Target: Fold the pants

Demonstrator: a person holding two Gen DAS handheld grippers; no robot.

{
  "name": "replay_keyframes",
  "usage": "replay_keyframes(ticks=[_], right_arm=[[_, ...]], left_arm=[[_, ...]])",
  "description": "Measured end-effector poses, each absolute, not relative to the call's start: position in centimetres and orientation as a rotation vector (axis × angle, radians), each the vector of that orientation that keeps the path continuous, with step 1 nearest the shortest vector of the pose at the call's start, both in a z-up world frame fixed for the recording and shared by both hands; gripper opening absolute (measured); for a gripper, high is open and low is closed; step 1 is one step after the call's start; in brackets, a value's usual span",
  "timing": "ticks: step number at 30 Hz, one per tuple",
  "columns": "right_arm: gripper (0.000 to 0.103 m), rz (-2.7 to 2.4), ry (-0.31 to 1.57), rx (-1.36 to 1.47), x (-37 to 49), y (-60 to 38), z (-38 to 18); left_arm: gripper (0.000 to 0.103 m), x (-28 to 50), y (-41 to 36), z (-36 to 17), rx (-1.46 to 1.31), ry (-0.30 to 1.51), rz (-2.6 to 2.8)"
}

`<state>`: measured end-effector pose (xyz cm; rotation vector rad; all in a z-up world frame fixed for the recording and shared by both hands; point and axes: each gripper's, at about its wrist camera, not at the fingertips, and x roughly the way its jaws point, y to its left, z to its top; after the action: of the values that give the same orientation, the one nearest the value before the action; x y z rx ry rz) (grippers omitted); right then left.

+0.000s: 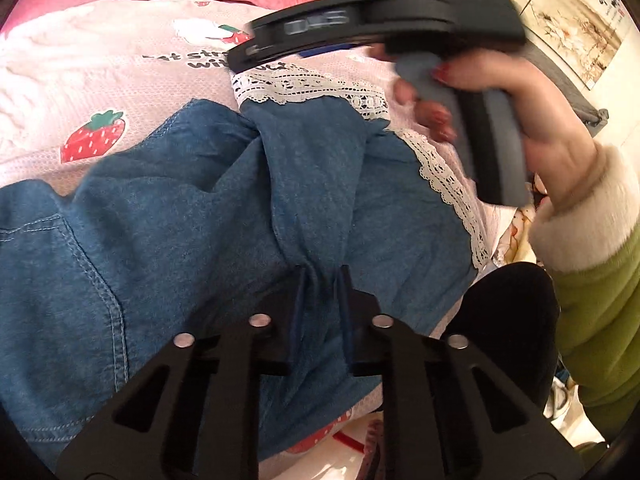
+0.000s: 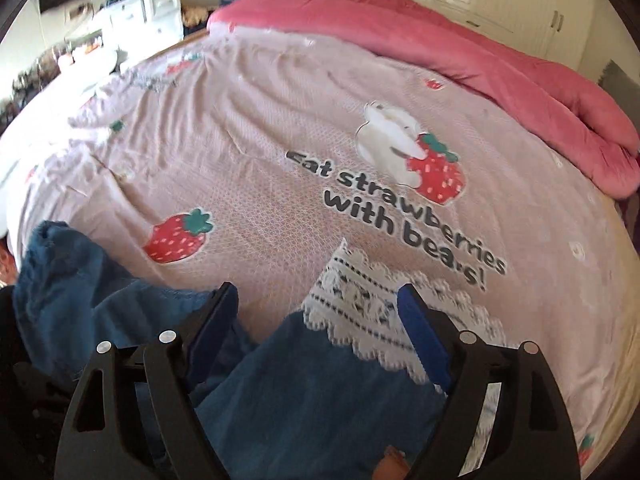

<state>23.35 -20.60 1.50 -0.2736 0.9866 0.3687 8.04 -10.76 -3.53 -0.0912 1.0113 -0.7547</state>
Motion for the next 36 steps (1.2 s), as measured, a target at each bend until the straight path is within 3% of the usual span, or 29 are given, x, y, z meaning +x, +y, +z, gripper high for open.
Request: replay_keyframes(ticks=[4,6,7,8,9,12,24,36], right_arm=[[0.081,0.34,1.075,-0.335,26.6,-19.5,-0.4],[0.076,0.329,1.117,-0.359,27.9,-19.4,-1.5],[0.069,0.332,1.129,-0.377,28.2,-19.2,-1.9],[0.039,0.326,1.14,-0.406,28.3,-19.1,-2.3],[0.019,0.321,1.149,-0.435,28.4,-19.0,-2.7],[0.008,0.344,1.115,-0.378,27.5,-20.1,-1.8],[0.007,0.305,0.825,0.112,13.5,-34.8,7.0],[0.008,0.245,0.919,0.314,2.4,-41.3,0.3]], left_arm=[[0.003,8.6,-10.7,-3.9,-0.095,1.013,-0.755],[0.003,8.7,-10.9,-4.0,-0.068,1.002,-0.748],[0.003,8.7,-10.9,-4.0,-0.06,1.0,-0.746],[0.003,8.8,-11.0,-4.0,-0.056,0.998,-0.746],[0.003,8.9,-11.1,-4.1,-0.049,0.996,-0.745],[0.002,9.0,-11.1,-4.2,-0.042,0.995,-0.746],[0.001,7.8,-9.2,-1.9,-0.042,0.888,-0.74],[0.0,4.4,-11.9,-2.3,0.124,0.848,-0.847]])
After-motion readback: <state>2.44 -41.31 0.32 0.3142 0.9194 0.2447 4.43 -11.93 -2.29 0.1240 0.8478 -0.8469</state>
